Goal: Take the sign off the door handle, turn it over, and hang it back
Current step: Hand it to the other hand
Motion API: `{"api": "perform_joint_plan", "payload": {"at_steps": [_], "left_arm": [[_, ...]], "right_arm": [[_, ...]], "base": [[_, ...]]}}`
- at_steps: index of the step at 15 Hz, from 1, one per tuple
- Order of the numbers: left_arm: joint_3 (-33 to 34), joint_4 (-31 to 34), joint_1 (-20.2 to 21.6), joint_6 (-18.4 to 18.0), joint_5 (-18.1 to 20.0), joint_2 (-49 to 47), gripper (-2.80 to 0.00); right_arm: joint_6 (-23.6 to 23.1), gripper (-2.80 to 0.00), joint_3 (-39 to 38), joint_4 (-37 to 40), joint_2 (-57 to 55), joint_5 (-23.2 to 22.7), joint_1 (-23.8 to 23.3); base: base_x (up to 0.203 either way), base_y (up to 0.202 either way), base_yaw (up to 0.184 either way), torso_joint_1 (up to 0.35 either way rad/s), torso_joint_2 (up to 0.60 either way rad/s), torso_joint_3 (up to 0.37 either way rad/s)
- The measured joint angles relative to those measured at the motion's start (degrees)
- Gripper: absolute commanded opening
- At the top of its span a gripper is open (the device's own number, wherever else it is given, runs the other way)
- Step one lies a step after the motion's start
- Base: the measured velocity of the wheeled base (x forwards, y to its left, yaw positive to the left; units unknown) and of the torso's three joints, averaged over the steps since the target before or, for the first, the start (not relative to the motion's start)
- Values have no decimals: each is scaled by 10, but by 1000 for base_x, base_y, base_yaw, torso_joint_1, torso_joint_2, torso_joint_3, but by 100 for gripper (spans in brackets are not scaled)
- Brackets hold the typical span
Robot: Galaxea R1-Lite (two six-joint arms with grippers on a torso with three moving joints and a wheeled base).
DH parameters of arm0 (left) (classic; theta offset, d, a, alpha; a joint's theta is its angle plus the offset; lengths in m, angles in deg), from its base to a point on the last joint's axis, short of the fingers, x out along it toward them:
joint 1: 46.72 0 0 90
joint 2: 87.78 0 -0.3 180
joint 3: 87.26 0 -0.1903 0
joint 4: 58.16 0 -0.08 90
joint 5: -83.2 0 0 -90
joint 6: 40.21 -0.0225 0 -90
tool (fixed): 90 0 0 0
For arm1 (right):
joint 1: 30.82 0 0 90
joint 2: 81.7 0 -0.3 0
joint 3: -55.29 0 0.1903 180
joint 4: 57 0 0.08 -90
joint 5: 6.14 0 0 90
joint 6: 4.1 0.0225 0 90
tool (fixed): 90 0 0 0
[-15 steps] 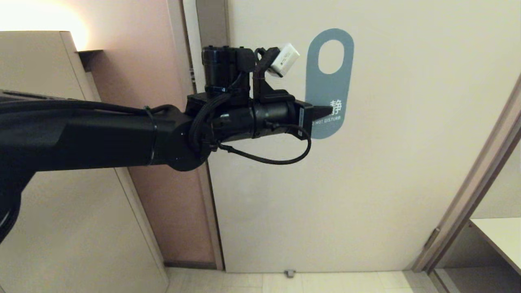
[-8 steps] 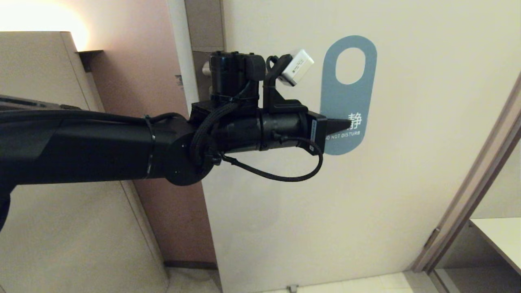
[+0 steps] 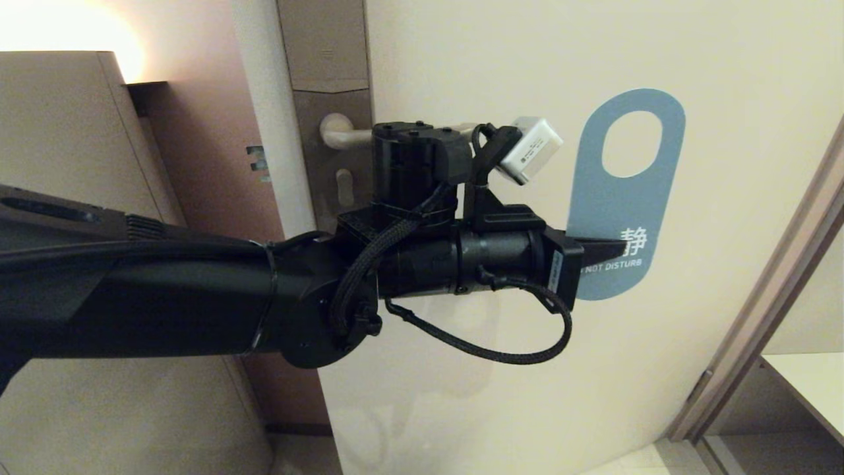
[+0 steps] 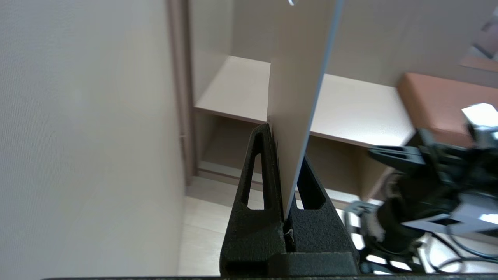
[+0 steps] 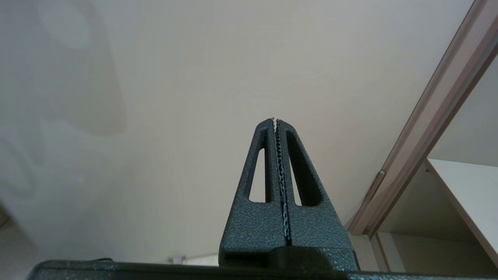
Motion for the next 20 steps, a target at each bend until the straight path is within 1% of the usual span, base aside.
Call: {"api": "perform_joint_plan", "payload": {"at_steps": [2,9,12,15,20], "left_arm": [[5,0,-18,0,1,7,-280],[11,1,-35,0,0,14,-280],[12,0,-31,-4,0,13,-280],[29,-1,-28,-9,-2,20,-280],[44,-19,-30,-7,-3,44,-280]], "right_arm": [[0,-280,0,0,0,-1,0],[-3,-280,0,0,0,-1,0],[-1,-280,0,0,0,-1,0],[-1,-280,0,0,0,-1,0],[-3,-280,0,0,0,-2,0]], "base": [[0,0,0,0,0,0],[0,0,0,0,0,0],[0,0,0,0,0,0],[0,0,0,0,0,0],[0,0,0,0,0,0]]}}
